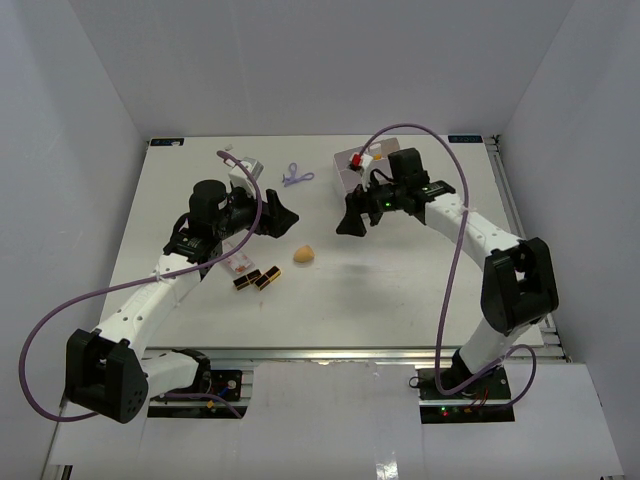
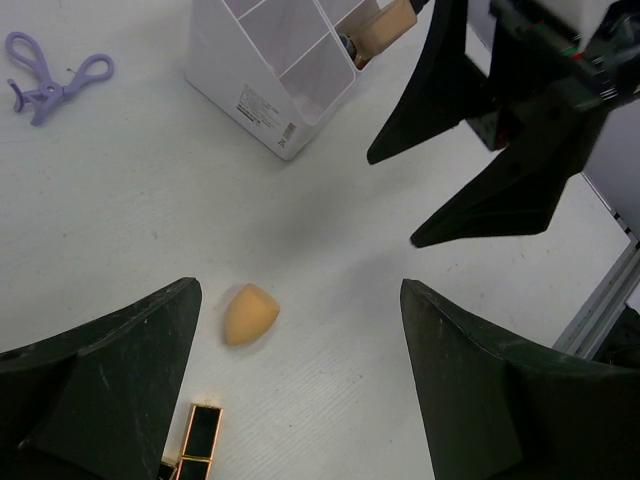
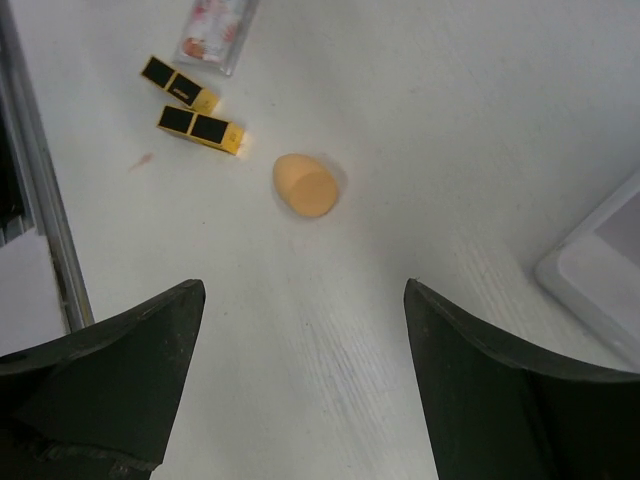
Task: Organize the makeup
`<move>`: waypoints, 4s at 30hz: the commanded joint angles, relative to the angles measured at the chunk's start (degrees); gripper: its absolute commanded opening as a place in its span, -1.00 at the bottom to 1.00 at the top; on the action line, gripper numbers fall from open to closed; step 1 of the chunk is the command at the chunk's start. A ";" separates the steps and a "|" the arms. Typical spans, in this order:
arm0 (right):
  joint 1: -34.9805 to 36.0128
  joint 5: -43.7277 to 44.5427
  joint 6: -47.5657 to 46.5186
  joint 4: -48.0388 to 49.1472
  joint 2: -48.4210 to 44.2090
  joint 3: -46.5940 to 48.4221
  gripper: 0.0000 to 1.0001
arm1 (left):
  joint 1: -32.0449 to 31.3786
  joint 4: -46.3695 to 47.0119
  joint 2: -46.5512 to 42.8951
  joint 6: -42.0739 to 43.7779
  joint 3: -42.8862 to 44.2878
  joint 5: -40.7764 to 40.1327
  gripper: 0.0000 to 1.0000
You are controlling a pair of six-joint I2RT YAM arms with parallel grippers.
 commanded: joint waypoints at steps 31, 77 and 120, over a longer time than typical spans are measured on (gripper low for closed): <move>14.74 14.23 26.84 4.80 24.77 11.26 0.04 | 0.41 2.08 -4.07 0.00 -1.65 -6.27 0.83; -13.13 29.59 -1.37 -0.69 14.90 27.21 -0.85 | 0.53 2.34 -5.13 -0.14 -1.74 -5.50 0.83; -14.35 31.07 -5.62 -1.56 17.97 28.63 0.18 | 0.69 2.34 -2.24 -0.17 -2.00 -5.59 0.84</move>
